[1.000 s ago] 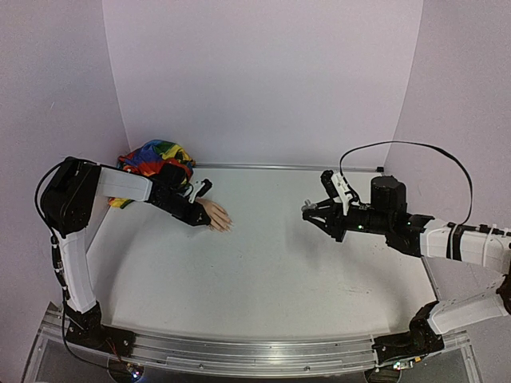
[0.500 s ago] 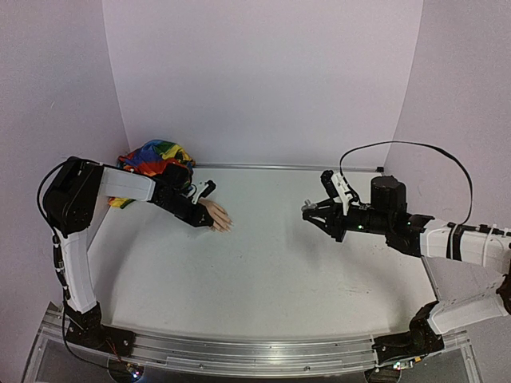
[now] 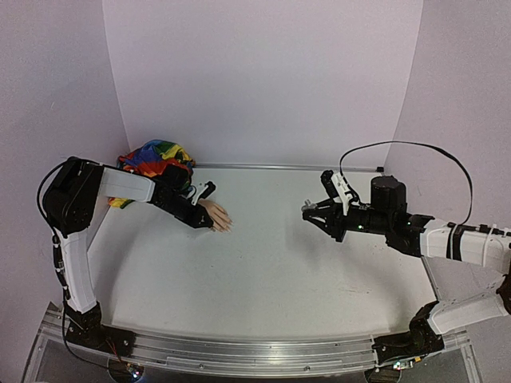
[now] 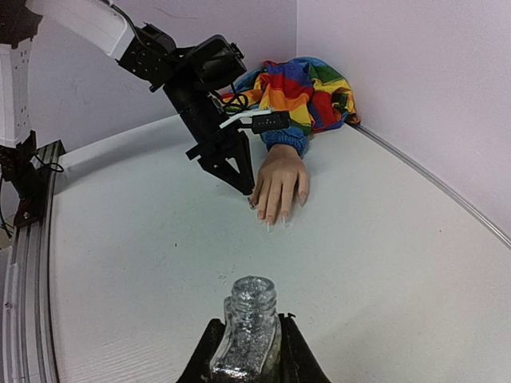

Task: Paint the nails
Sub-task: Paint the nail with the hand.

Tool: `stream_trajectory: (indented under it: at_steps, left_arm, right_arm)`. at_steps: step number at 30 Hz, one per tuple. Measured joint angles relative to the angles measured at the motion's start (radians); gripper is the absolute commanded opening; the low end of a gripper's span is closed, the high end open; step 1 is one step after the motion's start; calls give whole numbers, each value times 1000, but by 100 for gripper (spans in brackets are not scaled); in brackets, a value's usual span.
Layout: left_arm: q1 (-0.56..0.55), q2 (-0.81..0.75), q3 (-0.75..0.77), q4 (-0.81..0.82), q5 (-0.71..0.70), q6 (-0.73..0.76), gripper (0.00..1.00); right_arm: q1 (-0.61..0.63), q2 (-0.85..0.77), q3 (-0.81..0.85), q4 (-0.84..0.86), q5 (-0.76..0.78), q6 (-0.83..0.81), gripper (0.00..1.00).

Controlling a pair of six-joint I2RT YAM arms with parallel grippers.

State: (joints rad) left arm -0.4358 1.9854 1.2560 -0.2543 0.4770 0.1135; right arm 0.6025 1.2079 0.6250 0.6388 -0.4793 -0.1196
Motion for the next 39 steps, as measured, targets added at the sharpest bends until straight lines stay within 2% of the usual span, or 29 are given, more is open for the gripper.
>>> stream_trajectory:
  at_steps: [17, 39]
  left_arm:
    - [31, -42, -74, 89, 0, -21, 0]
    - [31, -42, -71, 98, 2, -35, 0]
  right_arm:
    - [0, 0, 0, 0, -2, 0, 0]
    - [0, 0, 0, 0, -3, 0, 0]
